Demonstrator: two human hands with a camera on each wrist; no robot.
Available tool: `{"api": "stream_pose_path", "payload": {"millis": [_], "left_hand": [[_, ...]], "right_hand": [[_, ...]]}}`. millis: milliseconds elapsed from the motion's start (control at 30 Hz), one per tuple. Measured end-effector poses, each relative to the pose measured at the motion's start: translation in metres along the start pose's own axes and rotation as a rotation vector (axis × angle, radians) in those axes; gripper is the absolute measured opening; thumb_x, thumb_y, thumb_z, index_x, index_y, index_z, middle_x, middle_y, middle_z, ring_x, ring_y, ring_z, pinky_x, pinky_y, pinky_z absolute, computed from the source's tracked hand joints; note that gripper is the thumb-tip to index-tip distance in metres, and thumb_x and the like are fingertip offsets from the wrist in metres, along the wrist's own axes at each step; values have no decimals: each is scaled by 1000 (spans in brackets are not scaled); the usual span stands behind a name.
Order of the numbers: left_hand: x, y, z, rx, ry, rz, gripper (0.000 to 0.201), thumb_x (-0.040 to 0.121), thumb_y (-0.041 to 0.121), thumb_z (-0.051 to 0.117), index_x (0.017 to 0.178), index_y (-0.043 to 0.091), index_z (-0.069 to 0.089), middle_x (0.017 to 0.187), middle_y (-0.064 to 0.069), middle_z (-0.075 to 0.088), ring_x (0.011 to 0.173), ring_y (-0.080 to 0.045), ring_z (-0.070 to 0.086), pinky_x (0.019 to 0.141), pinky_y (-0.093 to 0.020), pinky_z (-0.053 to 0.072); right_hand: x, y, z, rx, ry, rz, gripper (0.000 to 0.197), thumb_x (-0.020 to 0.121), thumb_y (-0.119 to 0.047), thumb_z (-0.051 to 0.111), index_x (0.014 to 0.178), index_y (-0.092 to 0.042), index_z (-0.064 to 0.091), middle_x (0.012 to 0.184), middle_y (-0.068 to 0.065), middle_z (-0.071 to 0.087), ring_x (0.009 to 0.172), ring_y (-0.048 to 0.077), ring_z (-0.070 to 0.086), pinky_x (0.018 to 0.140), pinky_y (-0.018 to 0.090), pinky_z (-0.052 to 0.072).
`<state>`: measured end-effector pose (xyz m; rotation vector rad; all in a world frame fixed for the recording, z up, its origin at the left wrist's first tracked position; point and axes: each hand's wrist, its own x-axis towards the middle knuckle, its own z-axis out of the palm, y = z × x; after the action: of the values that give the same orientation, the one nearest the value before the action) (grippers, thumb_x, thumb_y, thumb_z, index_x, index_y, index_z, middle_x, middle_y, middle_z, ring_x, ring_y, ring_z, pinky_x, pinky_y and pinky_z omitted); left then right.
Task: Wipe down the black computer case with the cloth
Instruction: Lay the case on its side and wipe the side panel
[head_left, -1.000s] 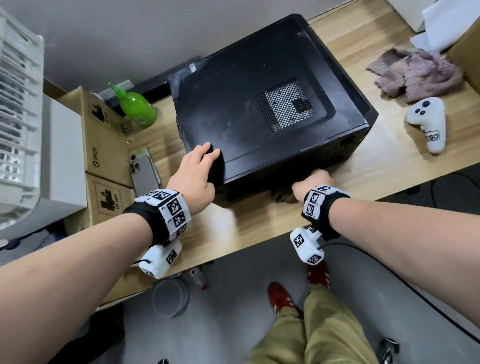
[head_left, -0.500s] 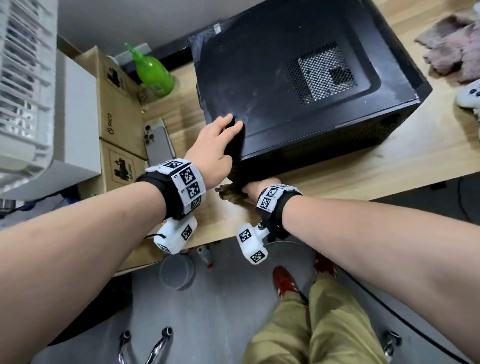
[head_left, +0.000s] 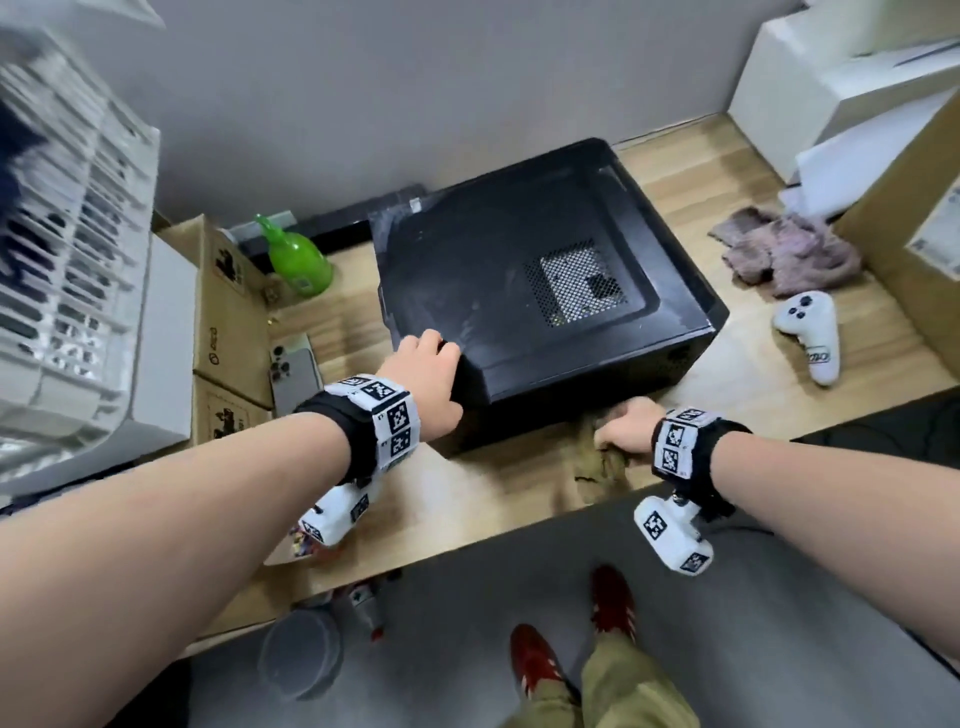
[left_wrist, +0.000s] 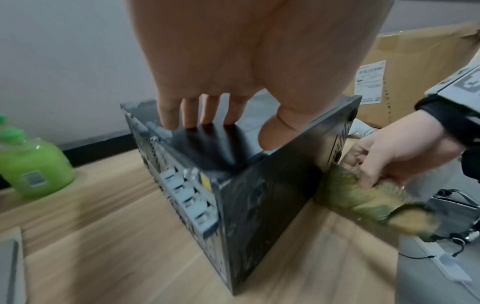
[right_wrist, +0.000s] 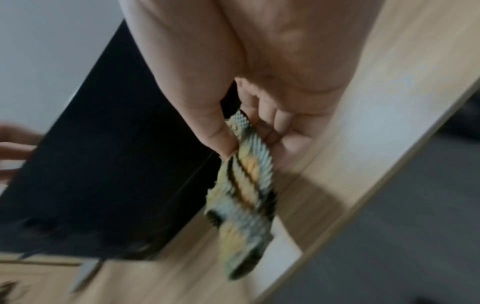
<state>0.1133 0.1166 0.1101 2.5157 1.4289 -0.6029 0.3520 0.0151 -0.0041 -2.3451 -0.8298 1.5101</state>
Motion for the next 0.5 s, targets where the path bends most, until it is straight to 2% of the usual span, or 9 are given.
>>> {"api": "stream_pose_path", "payload": {"millis": [33, 67, 133, 167, 233, 300, 367, 433, 500], "left_hand": [[2, 2, -2, 12, 0, -13, 53, 78, 25, 57, 127, 11, 43, 132, -11, 40, 121, -34, 40, 98, -43, 44], [4, 3, -5, 8, 4, -29, 48, 78, 26, 57, 122, 11, 44, 127, -12, 42, 117, -34, 42, 94, -43, 45], [8, 3, -11, -21, 8, -77, 43, 79, 27, 57, 117, 11, 46, 124, -11, 42, 116, -34, 43, 90, -44, 46], [10, 2, -10, -45, 3, -110, 43, 79, 29, 57, 117, 11, 46, 123, -11, 42, 117, -34, 44, 89, -44, 47], [15, -4, -12, -94, 17, -179, 45, 80, 31, 57, 118, 11, 45, 123, -12, 41, 118, -35, 44, 91, -45, 46], [20, -10, -15, -162, 31, -268, 49, 83, 34, 58, 122, 9, 45, 125, -15, 42, 119, -38, 46, 93, -45, 44], [25, -16, -18, -194, 31, -351, 50, 85, 36, 58, 124, 7, 44, 128, -17, 42, 119, -41, 48, 93, -44, 42], [33, -21, -22, -241, 20, -390, 51, 87, 37, 57, 125, 6, 42, 131, -20, 42, 118, -43, 50, 95, -44, 40], [45, -24, -24, -311, 29, -430, 53, 88, 37, 55, 127, 5, 40, 133, -21, 42, 120, -44, 50, 97, -44, 39]], "right_hand": [[15, 16, -20, -52, 46, 19, 54, 33, -31, 71, 81, -6, 69, 82, 16, 73, 70, 29, 69, 66, 41, 60], [19, 25, -41, -89, 108, 36, 53, 37, -30, 72, 83, -5, 69, 85, 17, 72, 76, 31, 70, 69, 41, 60], [4, 26, -82, -156, 197, 75, 30, 66, -23, 71, 90, -4, 68, 95, 19, 70, 91, 33, 68, 69, 32, 54], [-2, 29, -99, -183, 225, 86, 25, 82, -21, 62, 97, -3, 67, 102, 21, 68, 100, 33, 65, 70, 27, 48], [-7, 24, -136, -193, 321, 86, 33, 95, -19, 45, 111, 4, 63, 117, 25, 62, 111, 36, 59, 79, 29, 42], [-6, 16, -163, -179, 392, 60, 31, 93, -10, 48, 110, 13, 60, 116, 32, 60, 108, 43, 57, 85, 39, 46], [1, 3, -180, -133, 478, 6, 24, 88, -4, 54, 100, 16, 61, 108, 36, 62, 91, 45, 60, 68, 41, 48], [6, -16, -190, -127, 464, -50, 14, 86, -8, 59, 90, 4, 64, 97, 29, 66, 71, 33, 58, 52, 28, 40], [16, -38, -195, -94, 422, -111, 9, 84, -10, 60, 89, -5, 65, 92, 24, 68, 71, 28, 58, 50, 24, 38]]}}
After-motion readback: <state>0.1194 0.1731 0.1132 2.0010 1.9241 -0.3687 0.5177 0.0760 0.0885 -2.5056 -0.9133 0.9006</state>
